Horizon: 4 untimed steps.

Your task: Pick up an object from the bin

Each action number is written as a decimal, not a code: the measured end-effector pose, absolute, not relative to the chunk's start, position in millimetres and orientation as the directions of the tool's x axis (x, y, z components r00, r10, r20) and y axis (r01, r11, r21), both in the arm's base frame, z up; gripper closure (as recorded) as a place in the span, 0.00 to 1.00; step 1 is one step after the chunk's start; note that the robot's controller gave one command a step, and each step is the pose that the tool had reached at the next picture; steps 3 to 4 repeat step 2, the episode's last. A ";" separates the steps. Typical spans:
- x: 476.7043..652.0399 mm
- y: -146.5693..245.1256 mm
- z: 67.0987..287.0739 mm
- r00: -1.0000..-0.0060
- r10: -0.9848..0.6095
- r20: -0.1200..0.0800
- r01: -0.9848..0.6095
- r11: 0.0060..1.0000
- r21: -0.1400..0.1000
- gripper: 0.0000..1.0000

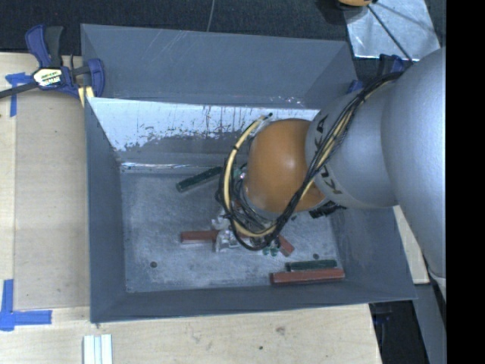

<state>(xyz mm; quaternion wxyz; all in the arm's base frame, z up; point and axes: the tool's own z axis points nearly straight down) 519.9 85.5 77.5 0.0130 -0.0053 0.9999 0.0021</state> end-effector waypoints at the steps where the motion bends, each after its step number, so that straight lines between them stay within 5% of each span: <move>1: 515.4 85.0 86.7 -1.000 -0.013 -0.006 -0.013 1.000 0.001 0.00; 2: 527.2 88.8 261.2 -0.999 -0.034 -0.006 -0.034 0.999 0.000 1.00; 4: 527.2 88.8 261.2 -0.999 -0.034 -0.006 -0.034 0.999 0.000 1.00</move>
Offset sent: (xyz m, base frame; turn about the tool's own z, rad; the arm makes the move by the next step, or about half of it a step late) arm 0.0000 0.0000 0.0000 0.0000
